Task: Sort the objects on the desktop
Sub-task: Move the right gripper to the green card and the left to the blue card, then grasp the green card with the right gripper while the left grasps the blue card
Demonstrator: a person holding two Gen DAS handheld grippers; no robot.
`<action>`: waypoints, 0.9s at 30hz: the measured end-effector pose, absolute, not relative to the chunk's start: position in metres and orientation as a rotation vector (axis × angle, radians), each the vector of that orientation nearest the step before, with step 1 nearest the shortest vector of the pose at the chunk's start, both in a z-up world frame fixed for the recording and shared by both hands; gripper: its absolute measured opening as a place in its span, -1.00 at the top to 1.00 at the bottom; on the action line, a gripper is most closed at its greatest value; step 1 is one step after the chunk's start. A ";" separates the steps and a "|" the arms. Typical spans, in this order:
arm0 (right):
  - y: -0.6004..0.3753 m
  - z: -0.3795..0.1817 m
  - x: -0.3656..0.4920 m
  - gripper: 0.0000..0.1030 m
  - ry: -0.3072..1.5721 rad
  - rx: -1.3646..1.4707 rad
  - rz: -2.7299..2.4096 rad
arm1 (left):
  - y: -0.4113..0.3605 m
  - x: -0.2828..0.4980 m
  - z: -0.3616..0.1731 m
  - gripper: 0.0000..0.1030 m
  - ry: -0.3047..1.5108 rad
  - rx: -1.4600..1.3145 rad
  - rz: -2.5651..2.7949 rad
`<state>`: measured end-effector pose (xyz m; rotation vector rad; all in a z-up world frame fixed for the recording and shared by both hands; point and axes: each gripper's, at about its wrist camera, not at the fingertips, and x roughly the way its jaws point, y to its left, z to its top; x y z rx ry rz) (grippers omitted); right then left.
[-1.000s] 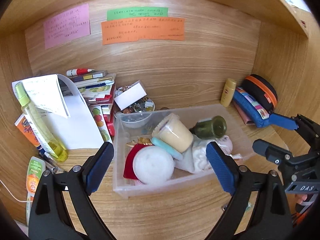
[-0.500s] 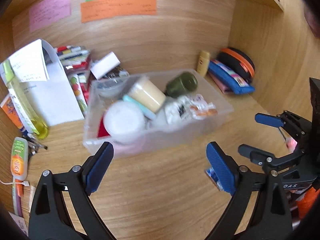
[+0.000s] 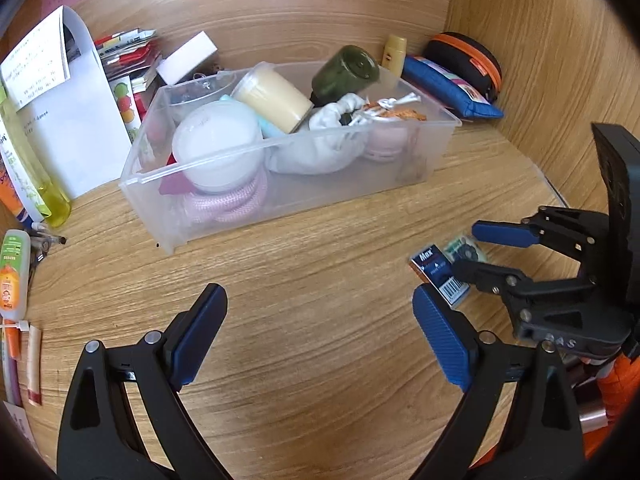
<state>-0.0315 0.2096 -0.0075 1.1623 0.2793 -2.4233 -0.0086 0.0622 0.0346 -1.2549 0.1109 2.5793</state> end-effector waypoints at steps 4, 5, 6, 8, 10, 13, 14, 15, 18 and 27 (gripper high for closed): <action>0.215 -0.009 -0.033 0.39 0.266 1.167 -2.429 | 0.073 -0.005 0.031 -0.84 0.133 -1.253 2.531; 0.218 -0.009 -0.033 0.40 0.260 1.169 -2.435 | 0.078 -0.005 0.028 -0.84 0.132 -1.261 2.512; 0.222 -0.009 -0.034 0.40 0.253 1.174 -2.442 | 0.081 -0.005 0.026 -0.84 0.137 -1.268 2.497; 0.228 -0.010 -0.035 0.40 0.240 1.182 -2.451 | 0.092 -0.006 0.020 -0.84 0.171 -1.280 2.462; 0.232 -0.010 -0.036 0.40 0.229 1.190 -2.455 | 0.102 -0.008 0.015 -0.84 0.206 -1.291 2.441; 0.231 -0.011 -0.041 0.40 0.225 1.202 -2.433 | 0.112 -0.011 0.010 -0.84 0.250 -1.302 2.414; 0.230 -0.013 -0.043 0.40 0.226 1.217 -2.420 | 0.117 -0.014 0.009 -0.84 0.273 -1.313 2.417; 0.229 -0.013 -0.044 0.40 0.227 1.217 -2.420 | 0.119 -0.016 0.008 -0.84 0.279 -1.320 2.418; 0.228 -0.013 -0.045 0.40 0.232 1.207 -2.420 | 0.125 -0.022 0.005 -0.80 0.283 -1.337 2.405; 0.245 -0.011 -0.050 0.56 0.156 1.178 -2.420 | 0.124 -0.034 0.006 -0.09 0.249 -1.327 2.454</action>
